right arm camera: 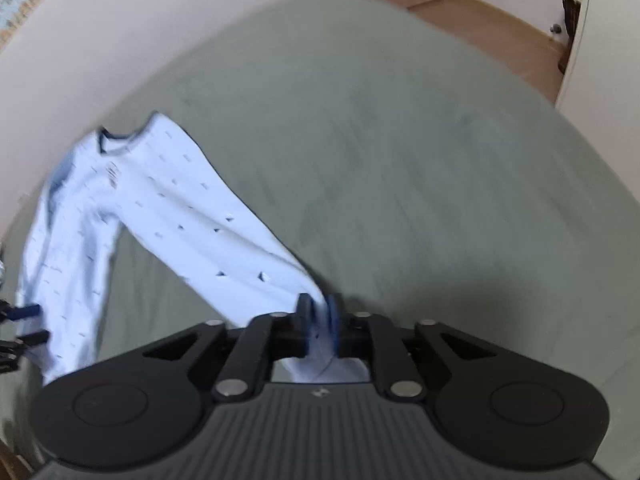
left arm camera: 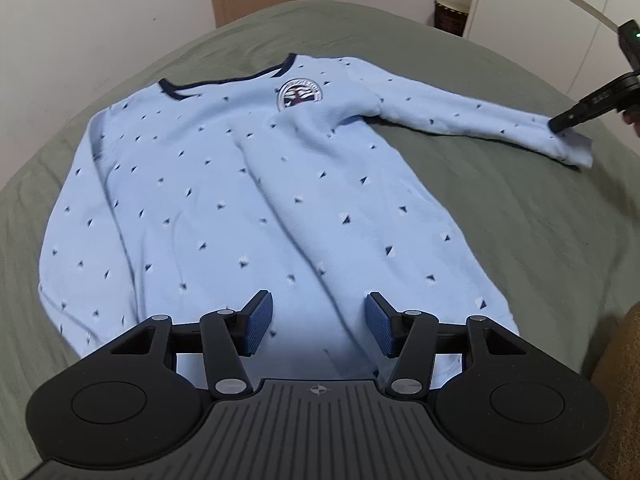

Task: Fold clothes

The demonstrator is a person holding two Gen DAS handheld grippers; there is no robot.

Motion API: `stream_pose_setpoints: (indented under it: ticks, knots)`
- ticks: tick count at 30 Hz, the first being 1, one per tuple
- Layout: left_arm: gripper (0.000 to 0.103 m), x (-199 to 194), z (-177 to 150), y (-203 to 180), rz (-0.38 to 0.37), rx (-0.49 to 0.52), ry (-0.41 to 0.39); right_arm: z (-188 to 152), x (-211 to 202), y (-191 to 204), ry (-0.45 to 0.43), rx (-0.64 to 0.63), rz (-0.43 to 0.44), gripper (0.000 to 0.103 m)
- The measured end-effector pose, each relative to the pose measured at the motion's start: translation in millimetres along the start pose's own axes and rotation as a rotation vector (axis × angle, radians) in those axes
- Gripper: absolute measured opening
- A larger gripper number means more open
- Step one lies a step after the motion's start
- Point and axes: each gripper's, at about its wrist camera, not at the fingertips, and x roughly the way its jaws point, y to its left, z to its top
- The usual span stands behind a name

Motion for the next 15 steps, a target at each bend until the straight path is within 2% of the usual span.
stream_pose_setpoints:
  ticks: [1,3,5,7,10,15]
  knots:
    - [0.05,3,8,3,0.008,0.01,-0.006,0,-1,1,-0.017,-0.004,-0.003,0.02]
    - [0.05,9,23,9,0.023,0.029,-0.018,4,-11,-5,-0.079,0.037,0.038,0.032]
    - [0.05,20,52,24,0.036,0.05,-0.046,8,-18,-9,-0.114,0.054,0.063,0.053]
    - [0.051,30,79,40,0.038,0.062,-0.071,12,-22,-16,-0.129,0.048,0.073,0.056]
    - [0.051,53,128,62,0.046,0.086,-0.101,12,-17,-21,-0.107,0.044,0.069,0.056]
    - [0.051,101,196,83,0.011,0.125,-0.09,6,-11,-24,-0.081,-0.003,0.064,0.056]
